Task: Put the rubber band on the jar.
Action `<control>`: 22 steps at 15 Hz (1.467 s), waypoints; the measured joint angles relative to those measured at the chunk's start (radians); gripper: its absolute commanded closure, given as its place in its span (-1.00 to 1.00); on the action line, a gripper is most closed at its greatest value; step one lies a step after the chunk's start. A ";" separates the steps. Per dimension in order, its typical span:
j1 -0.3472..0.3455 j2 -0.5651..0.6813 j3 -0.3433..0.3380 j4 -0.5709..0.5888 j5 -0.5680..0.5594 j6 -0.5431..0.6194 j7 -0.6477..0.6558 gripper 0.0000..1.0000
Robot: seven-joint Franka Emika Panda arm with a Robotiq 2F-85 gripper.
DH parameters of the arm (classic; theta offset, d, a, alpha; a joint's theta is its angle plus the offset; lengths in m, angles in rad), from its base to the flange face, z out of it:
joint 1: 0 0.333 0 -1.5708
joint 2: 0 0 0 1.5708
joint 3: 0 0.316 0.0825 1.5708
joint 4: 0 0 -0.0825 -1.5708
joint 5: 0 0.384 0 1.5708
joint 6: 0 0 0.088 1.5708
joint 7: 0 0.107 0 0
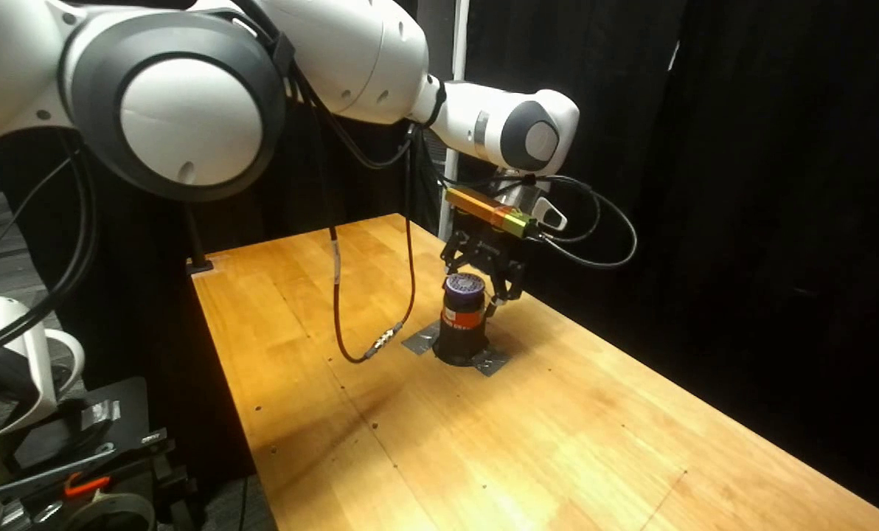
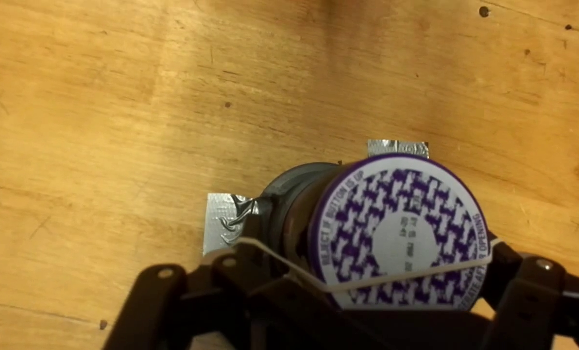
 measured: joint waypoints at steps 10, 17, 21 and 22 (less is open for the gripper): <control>-0.007 -0.197 -0.012 -0.347 -0.002 0.151 0.004 -1.00; -0.008 -0.358 -0.013 -0.663 -0.009 0.477 0.024 -0.17; 0.005 -0.477 -0.013 -0.874 -0.036 0.741 0.047 0.33; 0.008 -0.508 -0.013 -0.932 -0.049 0.806 0.060 0.34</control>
